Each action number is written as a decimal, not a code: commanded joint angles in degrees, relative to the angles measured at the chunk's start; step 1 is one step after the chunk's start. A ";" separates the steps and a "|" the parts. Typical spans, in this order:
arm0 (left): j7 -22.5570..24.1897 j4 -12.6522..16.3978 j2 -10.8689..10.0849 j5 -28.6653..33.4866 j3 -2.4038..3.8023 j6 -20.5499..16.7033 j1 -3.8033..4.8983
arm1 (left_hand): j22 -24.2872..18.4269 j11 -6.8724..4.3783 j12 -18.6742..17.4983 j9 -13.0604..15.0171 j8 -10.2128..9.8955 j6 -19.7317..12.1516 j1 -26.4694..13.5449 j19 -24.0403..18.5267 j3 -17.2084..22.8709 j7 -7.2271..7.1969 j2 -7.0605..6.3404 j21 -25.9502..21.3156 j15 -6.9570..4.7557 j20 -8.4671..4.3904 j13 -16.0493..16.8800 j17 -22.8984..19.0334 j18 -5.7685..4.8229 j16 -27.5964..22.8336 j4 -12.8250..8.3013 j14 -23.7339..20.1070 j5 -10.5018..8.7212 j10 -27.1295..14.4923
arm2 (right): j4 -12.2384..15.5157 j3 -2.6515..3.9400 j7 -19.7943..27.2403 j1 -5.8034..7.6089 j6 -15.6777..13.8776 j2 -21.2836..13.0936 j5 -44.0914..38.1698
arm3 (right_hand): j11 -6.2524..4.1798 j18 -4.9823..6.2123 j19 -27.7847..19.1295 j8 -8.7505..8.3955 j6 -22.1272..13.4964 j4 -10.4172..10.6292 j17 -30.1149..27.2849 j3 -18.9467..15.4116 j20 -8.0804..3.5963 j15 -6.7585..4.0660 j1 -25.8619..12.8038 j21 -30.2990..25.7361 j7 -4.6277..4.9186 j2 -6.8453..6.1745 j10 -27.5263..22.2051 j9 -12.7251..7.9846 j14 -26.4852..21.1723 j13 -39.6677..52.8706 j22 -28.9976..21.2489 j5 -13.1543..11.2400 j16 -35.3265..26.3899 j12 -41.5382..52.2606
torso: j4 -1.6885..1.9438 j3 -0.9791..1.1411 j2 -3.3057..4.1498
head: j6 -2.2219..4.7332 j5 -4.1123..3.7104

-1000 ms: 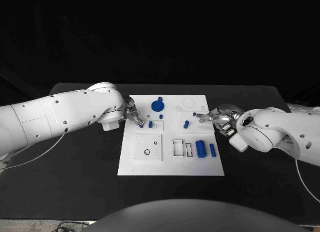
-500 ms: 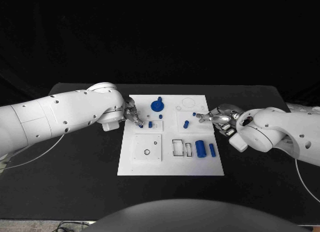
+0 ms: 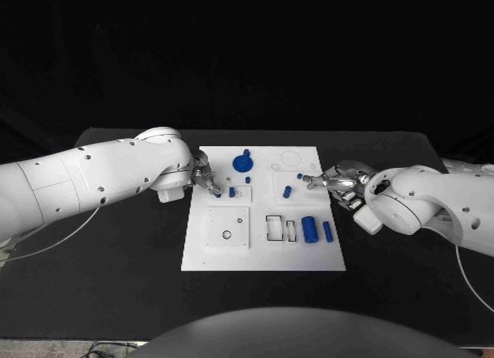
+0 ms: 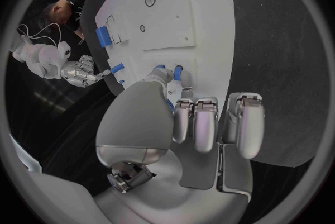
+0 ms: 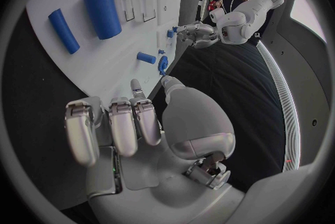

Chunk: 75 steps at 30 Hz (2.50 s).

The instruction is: Assemble the parts on the task board

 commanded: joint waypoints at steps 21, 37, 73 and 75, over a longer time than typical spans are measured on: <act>0.18 -0.23 0.36 0.82 -0.01 0.94 0.01 | 15.09 0.58 0.14 -0.93 -0.55 -0.26 -8.80 6.13 -3.93 0.62 0.93 0.14 0.34 -0.15 15.10 15.09 -0.43 0.14 0.34 5.96 -15.53 6.06 | 0.04 -0.01 -0.02 -0.05 0.32 0.00 -0.45 | 0.41 -0.39 6.10 0.18 -0.42 -0.10 15.07 -0.29 0.39 0.27 0.58 0.26 0.04 -0.20 6.00 0.06 5.98 15.10 15.10 0.36 0.24 0.23 | 0.00 0.03 -0.04 | 0.00 0.02; 0.99 -0.46 0.29 1.23 -0.01 -0.74 0.01 | 15.09 0.71 0.14 -1.15 -0.61 -0.25 -11.56 6.13 -5.69 0.80 1.42 0.14 0.57 0.07 15.10 15.09 -0.43 0.14 0.40 5.96 -17.74 6.06 | 0.06 -0.01 -0.18 -0.05 0.21 -0.07 -0.60 | 0.43 -0.39 6.10 0.30 -0.47 -0.08 15.07 -0.46 0.42 0.29 0.68 0.26 0.06 -0.15 6.00 0.07 5.98 15.10 15.10 0.38 0.24 0.23 | 0.01 0.00 -0.01 | 0.00 -0.02; 42.39 7.49 -7.21 16.91 0.13 -44.34 -1.66 | 15.09 1.84 -9.38 -6.94 -6.00 -2.88 -3.01 6.13 -7.65 2.36 1.09 0.14 1.67 0.53 4.66 15.09 -0.43 0.14 0.22 5.96 -22.01 -0.99 | 1.15 0.02 18.89 0.05 -11.52 0.84 2.24 | -0.04 -0.39 6.10 2.74 1.16 -0.91 15.07 -0.88 0.19 -0.04 3.75 0.26 -0.51 0.28 6.00 0.75 5.98 15.10 15.10 -0.26 0.24 0.23 | 0.27 0.00 -0.01 | 0.61 0.79; 45.05 6.99 -6.80 17.38 0.11 -44.47 -2.19 | 15.09 2.35 -24.85 -9.59 -7.89 -3.30 -0.33 6.13 -6.98 2.95 0.86 0.14 2.03 0.85 -9.78 15.09 -0.43 0.14 0.18 5.96 -21.50 -12.89 | 1.04 0.02 19.04 0.06 -11.15 1.05 2.34 | -0.05 -0.39 6.10 2.78 1.17 -0.93 15.07 -0.86 0.18 -0.05 3.82 0.26 -0.52 0.31 6.00 0.76 5.98 15.10 15.10 -0.22 0.24 0.23 | 0.24 -0.06 0.04 | 0.86 0.90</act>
